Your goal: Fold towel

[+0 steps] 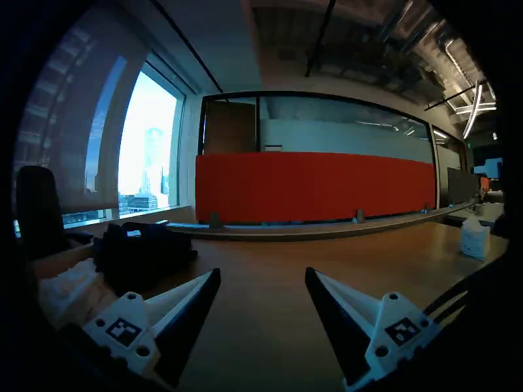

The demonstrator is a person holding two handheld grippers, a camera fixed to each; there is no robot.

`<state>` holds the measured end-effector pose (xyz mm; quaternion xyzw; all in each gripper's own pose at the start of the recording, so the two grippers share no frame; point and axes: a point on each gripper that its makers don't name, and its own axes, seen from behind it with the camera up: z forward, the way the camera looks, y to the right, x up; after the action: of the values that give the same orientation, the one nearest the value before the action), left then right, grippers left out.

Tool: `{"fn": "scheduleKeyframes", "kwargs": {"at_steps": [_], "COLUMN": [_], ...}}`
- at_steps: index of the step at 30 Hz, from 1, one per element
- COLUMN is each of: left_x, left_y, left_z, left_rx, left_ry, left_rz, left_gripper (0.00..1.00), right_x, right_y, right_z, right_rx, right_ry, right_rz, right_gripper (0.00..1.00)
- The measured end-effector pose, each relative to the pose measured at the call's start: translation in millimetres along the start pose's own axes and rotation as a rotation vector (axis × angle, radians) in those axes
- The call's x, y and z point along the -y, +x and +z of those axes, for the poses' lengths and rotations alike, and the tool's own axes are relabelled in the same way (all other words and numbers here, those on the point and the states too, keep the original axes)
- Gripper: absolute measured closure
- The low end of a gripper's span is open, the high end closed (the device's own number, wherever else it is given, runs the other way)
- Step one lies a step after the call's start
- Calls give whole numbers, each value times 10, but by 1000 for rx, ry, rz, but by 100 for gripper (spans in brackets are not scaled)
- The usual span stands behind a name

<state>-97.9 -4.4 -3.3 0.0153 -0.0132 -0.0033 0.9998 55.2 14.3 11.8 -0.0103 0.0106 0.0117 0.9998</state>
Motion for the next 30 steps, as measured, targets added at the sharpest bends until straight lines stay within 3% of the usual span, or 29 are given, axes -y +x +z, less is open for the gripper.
{"fn": "scheduleKeyframes", "kwargs": {"at_steps": [9,18,30], "left_x": [1,-1,-1], "left_y": [-1,-4,-6], "left_z": [0,-1,-3], "left_rx": [0,0,0], "left_ry": [0,0,0], "left_rz": [0,0,0], "left_gripper": [4,4,4], "right_x": [-48,37,41], "right_y": [-360,-693,-946], "right_z": [17,21,30], "right_rx": [13,18,36], "right_ry": [-22,9,12], "right_rz": [7,-32,25], "right_gripper": [0,0,0]}}
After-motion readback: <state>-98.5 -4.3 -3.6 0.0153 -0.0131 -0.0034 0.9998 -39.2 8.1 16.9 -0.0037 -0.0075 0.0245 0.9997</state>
